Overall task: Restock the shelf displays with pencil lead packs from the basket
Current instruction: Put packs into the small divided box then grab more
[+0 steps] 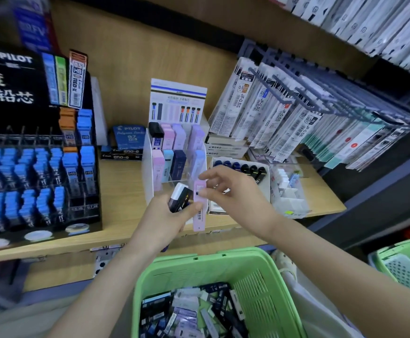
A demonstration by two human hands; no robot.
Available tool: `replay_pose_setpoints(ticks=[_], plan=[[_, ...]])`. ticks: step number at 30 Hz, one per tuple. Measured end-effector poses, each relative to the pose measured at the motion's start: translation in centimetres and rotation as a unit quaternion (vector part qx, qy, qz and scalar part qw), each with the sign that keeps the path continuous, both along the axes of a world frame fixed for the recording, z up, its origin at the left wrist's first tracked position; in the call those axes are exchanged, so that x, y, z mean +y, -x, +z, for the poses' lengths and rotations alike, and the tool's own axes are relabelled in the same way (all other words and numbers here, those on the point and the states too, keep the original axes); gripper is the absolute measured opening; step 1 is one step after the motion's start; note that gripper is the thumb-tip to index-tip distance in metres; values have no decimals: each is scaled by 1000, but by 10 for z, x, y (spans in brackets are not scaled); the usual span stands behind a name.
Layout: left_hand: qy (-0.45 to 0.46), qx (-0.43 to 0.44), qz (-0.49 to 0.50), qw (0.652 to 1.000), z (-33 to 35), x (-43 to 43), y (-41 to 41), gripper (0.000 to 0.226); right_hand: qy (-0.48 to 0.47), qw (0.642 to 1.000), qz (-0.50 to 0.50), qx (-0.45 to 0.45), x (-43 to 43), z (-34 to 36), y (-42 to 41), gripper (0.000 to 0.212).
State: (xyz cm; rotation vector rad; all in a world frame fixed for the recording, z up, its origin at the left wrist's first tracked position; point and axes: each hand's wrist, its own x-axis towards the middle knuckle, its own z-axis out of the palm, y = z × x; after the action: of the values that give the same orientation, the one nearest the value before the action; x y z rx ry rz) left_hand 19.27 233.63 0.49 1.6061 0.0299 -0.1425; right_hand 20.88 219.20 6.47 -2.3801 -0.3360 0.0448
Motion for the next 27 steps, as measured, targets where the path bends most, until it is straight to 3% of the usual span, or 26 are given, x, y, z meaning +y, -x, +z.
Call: replay_pose_setpoints(ticks=[3,7,11,19,27], plan=[[-4,10,0,1000,-1,10,1,25,-8,999,9,31,9,2,-6,12],[27,39,13,999,-4,27,1,22,-144,987,-32,66,21,9,-10,8],[71,85,67,992,-6,40,1,24,-180,981,-68,17,26,10,-21,9],[68,114,94,987,-2,48,-2,32,-87,994,-29,-53,43,-6,-50,16],[71,119,98,986,-1,49,-6,31,41,994,32,-95,59,-16,-66,8]])
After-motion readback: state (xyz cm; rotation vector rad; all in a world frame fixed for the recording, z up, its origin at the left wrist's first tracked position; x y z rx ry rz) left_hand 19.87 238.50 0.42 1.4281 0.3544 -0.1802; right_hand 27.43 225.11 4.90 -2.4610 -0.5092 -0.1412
